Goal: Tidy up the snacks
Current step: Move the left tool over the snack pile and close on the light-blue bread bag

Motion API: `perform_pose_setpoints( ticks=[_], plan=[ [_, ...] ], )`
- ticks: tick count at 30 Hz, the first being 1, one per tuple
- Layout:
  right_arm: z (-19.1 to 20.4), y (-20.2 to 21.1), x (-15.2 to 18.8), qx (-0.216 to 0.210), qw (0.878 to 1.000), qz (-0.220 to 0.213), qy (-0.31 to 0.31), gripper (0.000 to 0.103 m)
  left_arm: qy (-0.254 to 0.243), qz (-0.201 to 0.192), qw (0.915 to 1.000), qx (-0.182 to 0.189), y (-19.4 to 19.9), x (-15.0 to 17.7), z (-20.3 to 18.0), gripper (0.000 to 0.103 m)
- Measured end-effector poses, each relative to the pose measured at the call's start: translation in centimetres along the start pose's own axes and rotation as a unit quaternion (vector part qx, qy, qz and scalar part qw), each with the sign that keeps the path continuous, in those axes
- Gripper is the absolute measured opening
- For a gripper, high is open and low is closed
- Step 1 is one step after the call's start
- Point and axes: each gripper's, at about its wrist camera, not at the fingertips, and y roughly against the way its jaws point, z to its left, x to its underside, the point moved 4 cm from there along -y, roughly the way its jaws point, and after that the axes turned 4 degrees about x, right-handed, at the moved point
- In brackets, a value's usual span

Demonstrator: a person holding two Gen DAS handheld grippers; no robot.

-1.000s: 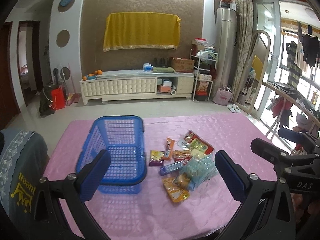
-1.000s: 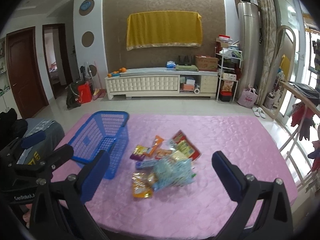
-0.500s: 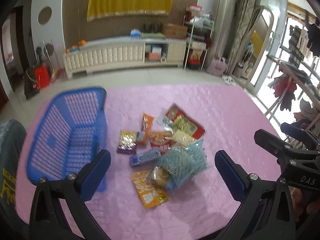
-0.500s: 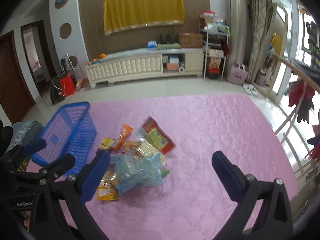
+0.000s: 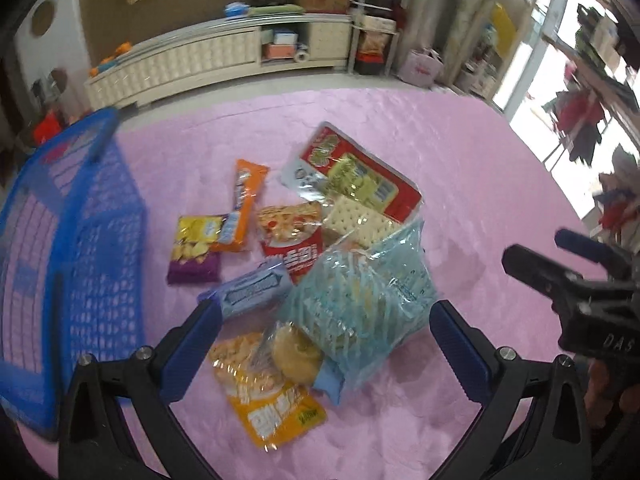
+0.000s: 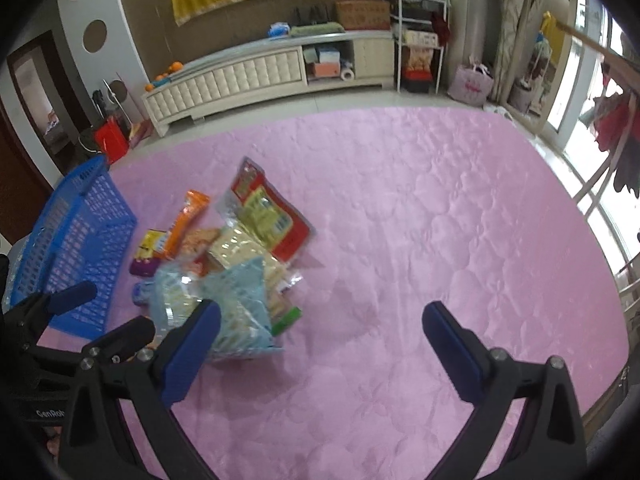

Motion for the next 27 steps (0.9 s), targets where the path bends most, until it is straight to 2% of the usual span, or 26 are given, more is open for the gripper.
perform_pose_setpoints(
  ticks=[5, 9, 12, 13, 15, 16, 18, 21, 27],
  plan=[
    [-1.0, -1.0, 0.2, -0.001, 1.000, 0.009, -0.009, 0.102, -0.053, 0.016, 0.9984, 0.010, -1.8, -0.1, -0.2, 0.103],
    [-1.2, -1.5, 0.5, -0.004, 1.000, 0.015, -0.011, 0.102, -0.060, 0.034, 0.9971, 0.030, -2.8, -0.1, -0.4, 0.102],
    [-0.8, -1.7, 0.6, -0.006, 1.000, 0.015, -0.009, 0.102, -0.064, 0.048, 0.9960, 0.040, -3.7, 0.3, -0.8, 0.091],
    [-0.7, -1.7, 0.7, -0.008, 1.000, 0.016, -0.008, 0.102, -0.066, 0.052, 0.9956, 0.042, -4.0, 0.3, -0.9, 0.084],
    [-0.7, -1.6, 0.6, -0.010, 1.000, 0.016, -0.007, 0.102, -0.072, 0.049, 0.9957, 0.032, -4.1, 0.5, -1.1, 0.079],
    [-0.6, -1.6, 0.6, -0.010, 1.000, 0.015, -0.007, 0.102, -0.069, 0.047, 0.9960, 0.034, -3.9, 0.5, -1.1, 0.073],
    [-0.5, -1.2, 0.5, -0.011, 1.000, 0.013, -0.005, 0.102, -0.053, 0.044, 0.9965, 0.046, -3.5, 0.5, -0.5, 0.069],
    [-0.3, -0.8, 0.4, -0.023, 1.000, 0.011, -0.004, 0.102, -0.028, 0.036, 0.9974, 0.055, -2.4, 0.5, 0.4, 0.068],
    [1.8, -0.6, -0.1, -0.035, 0.999, 0.011, 0.015, 0.102, -0.005, 0.003, 0.9991, 0.043, 0.8, 0.6, 2.2, 0.066]
  ],
)
